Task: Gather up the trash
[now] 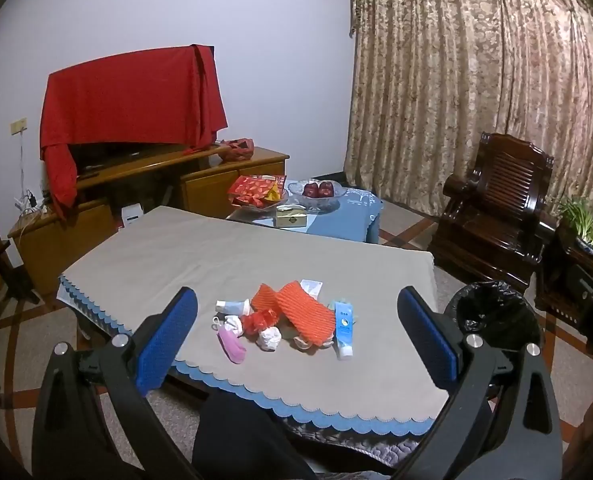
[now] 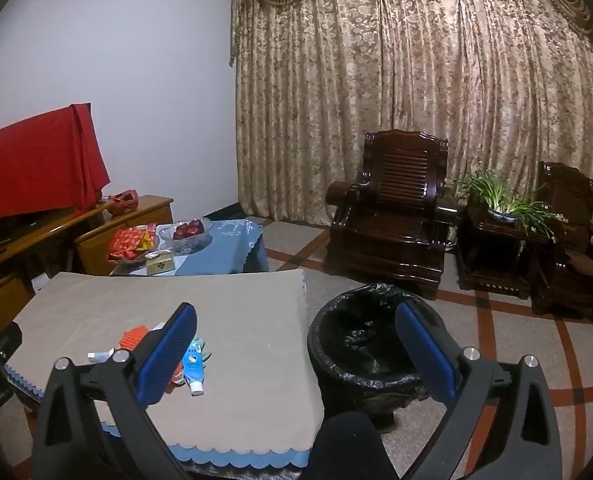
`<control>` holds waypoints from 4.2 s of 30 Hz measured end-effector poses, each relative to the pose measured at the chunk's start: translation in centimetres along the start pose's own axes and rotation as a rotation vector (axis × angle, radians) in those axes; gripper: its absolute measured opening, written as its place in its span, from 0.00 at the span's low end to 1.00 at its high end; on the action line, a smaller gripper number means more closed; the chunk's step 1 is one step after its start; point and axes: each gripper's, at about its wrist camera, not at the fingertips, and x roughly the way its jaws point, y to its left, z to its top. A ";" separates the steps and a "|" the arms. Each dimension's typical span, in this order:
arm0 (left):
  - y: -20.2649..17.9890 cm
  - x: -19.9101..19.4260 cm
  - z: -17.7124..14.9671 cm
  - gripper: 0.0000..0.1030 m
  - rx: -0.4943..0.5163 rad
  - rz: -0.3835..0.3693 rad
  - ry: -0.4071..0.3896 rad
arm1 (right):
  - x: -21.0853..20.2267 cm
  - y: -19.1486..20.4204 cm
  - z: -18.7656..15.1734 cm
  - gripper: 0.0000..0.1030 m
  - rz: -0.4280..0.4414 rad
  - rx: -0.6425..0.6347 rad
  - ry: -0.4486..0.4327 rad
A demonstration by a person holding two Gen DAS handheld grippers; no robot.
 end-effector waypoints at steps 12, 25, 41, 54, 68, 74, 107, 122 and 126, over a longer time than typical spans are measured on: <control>0.2 0.2 0.0 0.95 0.000 0.000 0.007 | 0.0 0.0 0.1 0.94 -0.003 0.002 -0.003; -0.1 -0.2 -0.1 0.95 -0.003 0.004 0.008 | -0.3 -0.4 -0.1 0.94 -0.004 0.004 -0.005; -0.1 -0.1 -0.2 0.95 -0.003 0.003 0.010 | -0.1 -0.7 -0.2 0.94 -0.003 0.004 -0.002; 0.1 -0.1 -0.6 0.95 -0.003 0.004 0.013 | 0.0 -0.6 -0.3 0.94 -0.004 0.004 0.000; 0.3 -0.1 -1.2 0.95 -0.006 0.005 0.021 | 0.6 -0.8 -2.2 0.94 -0.005 0.002 0.010; 0.4 0.6 -2.0 0.95 -0.007 0.006 0.032 | 0.9 -0.5 -3.2 0.94 -0.005 -0.001 0.017; 6.3 14.7 -6.8 0.95 -0.063 0.115 0.286 | 16.1 9.3 -10.5 0.76 0.283 -0.172 0.307; 7.3 23.4 -9.9 0.95 -0.044 0.106 0.267 | 25.6 14.6 -16.5 0.71 0.354 -0.234 0.414; 7.5 25.5 -10.2 0.95 -0.051 0.097 0.291 | 28.2 15.7 -18.0 0.68 0.360 -0.246 0.452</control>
